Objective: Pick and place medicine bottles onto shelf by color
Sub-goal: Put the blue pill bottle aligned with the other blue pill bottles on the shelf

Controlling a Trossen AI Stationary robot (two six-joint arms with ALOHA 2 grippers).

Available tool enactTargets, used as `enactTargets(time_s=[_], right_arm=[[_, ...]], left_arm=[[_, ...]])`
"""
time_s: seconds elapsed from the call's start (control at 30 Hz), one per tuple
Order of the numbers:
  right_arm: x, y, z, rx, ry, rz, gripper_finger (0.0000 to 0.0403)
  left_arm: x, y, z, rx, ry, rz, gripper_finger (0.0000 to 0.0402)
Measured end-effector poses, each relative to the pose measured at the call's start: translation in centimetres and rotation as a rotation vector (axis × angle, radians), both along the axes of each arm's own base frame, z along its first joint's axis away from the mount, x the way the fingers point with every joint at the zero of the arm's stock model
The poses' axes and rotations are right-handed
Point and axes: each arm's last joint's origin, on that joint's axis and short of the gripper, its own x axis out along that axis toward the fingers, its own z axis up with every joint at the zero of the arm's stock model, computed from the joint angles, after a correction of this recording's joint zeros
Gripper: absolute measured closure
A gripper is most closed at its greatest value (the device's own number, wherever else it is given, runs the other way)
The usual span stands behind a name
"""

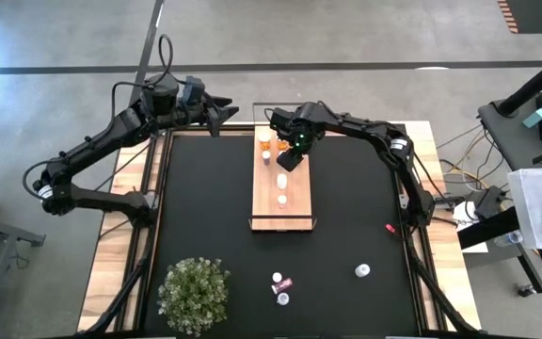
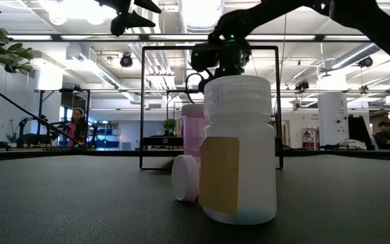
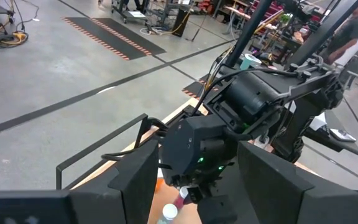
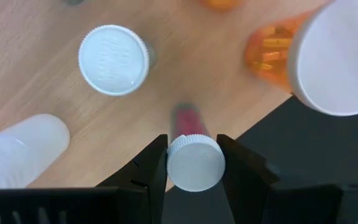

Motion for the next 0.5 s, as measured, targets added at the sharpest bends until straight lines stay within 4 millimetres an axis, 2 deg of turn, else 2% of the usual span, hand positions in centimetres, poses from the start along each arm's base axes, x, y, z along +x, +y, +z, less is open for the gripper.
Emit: enactTargets(time_s=[0.5], right_arm=[[0.12, -0.13, 0.32, -0.034, -0.023, -0.003, 0.028]], left_arm=[[0.0, 0.01, 0.0, 0.0, 0.0, 0.0, 0.0199]])
